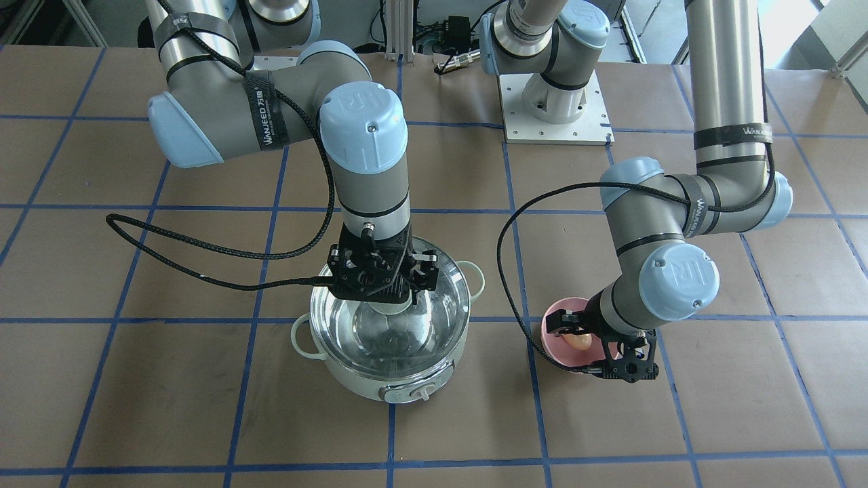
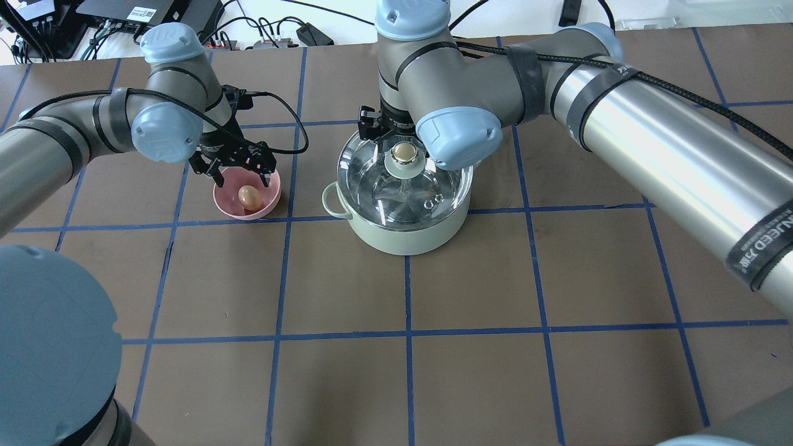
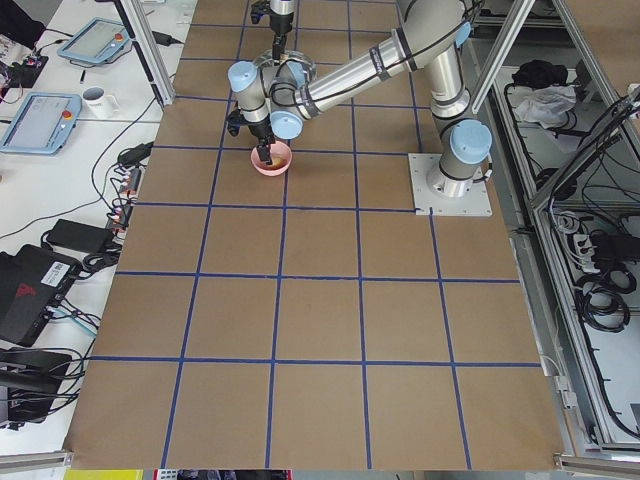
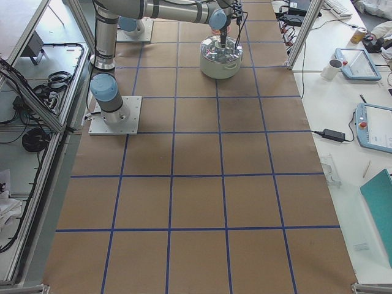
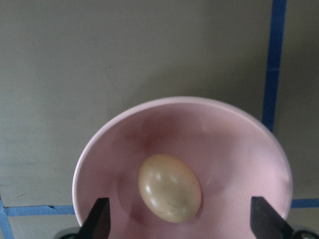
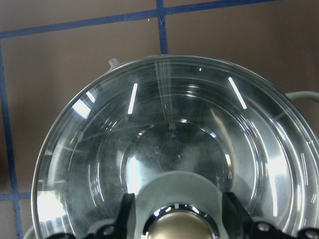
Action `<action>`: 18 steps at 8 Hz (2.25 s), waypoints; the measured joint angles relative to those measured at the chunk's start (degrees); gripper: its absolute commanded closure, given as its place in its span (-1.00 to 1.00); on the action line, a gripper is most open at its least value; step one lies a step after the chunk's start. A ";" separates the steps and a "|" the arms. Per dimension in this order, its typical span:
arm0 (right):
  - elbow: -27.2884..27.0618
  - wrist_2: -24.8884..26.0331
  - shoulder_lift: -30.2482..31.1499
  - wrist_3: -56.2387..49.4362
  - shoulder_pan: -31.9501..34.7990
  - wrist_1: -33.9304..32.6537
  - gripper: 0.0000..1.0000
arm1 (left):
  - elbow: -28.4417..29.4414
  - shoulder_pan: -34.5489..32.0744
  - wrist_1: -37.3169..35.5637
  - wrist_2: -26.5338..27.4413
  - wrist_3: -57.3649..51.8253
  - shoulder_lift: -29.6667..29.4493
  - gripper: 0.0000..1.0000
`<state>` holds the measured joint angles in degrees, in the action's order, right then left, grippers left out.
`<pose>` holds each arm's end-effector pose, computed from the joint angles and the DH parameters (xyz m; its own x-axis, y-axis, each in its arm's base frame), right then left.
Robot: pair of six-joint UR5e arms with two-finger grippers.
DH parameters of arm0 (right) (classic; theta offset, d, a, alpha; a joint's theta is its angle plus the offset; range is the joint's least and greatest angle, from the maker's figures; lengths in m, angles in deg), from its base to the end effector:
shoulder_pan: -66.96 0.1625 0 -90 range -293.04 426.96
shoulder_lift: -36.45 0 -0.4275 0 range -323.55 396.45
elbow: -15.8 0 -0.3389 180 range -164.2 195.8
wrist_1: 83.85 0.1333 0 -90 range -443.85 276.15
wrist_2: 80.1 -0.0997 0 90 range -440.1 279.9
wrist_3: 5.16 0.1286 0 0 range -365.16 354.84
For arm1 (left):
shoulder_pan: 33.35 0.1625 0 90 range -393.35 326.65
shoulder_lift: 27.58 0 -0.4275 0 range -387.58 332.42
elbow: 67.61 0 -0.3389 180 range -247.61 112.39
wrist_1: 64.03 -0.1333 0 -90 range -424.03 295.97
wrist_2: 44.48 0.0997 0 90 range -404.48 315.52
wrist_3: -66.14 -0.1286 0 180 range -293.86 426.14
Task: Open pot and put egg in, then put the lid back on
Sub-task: 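Grasp the egg with the left gripper while the right gripper lifts the glass lid off, then carry the egg with the left gripper over the pot and release it inside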
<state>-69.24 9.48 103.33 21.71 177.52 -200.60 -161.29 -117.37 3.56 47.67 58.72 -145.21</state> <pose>0.3391 -0.5218 0.3378 -0.9918 0.1043 -0.0740 0.1132 0.9850 -0.1300 -0.0688 -0.5767 0.2227 -0.9994 0.0294 -0.0168 0.0264 0.9871 0.1582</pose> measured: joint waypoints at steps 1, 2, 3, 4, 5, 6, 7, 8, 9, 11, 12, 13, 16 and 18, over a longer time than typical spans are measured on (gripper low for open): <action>0.01 0.62 0.09 -1.04 0.00 0.18 0.86 | -0.39 0.00 0.00 0.13 0.02 -0.41 -1.00; -0.08 0.83 0.18 -1.50 0.01 0.40 1.00 | -0.68 0.00 0.00 0.15 0.03 -0.72 -1.00; -0.12 0.75 0.19 -1.64 0.01 0.51 1.00 | -0.81 0.01 -0.04 0.15 0.04 -1.00 -1.00; -0.10 0.47 0.20 -1.33 0.01 0.64 1.00 | -0.85 0.01 -0.07 0.14 0.04 -1.50 -1.00; 0.13 0.24 0.27 -0.77 0.00 0.85 1.00 | -0.87 0.00 -0.14 0.13 0.04 -1.93 -0.81; 0.71 0.47 0.92 -0.91 -0.06 2.10 1.00 | -0.88 0.00 -0.28 0.10 0.04 -2.21 -0.59; 2.05 0.95 2.01 -1.80 -0.40 5.76 1.00 | -0.89 0.00 -0.37 0.07 0.00 -2.39 -0.13; 3.23 2.13 3.48 -4.71 -1.66 8.86 1.00 | -0.93 0.00 -0.41 0.06 -0.08 -2.47 0.20; 3.76 2.67 5.13 -9.12 -4.61 11.13 1.00 | -0.93 0.00 -0.42 0.04 -0.15 -2.48 0.33; 4.04 0.89 9.39 -19.93 -13.69 16.83 1.00 | -0.95 0.00 -0.43 -0.13 -0.21 -2.51 0.45; 3.97 0.09 11.05 -25.38 -17.95 19.41 1.00 | -0.94 0.00 -0.44 -0.22 -0.22 -2.51 0.47; 3.74 -0.49 11.85 -30.51 -21.12 20.65 1.00 | -0.90 0.00 -0.43 -0.27 -0.22 -2.50 0.47; 3.16 -0.50 13.02 -38.46 -27.93 22.47 1.00 | -0.31 -0.11 0.16 -0.57 0.83 1.17 0.47; 1.65 -0.91 13.75 -39.56 -29.23 22.42 1.00 | -0.11 -1.19 1.13 -3.48 4.41 7.46 0.47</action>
<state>-67.60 8.56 117.08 -17.85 148.29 -178.18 -161.40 -118.56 4.69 44.19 63.13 -137.75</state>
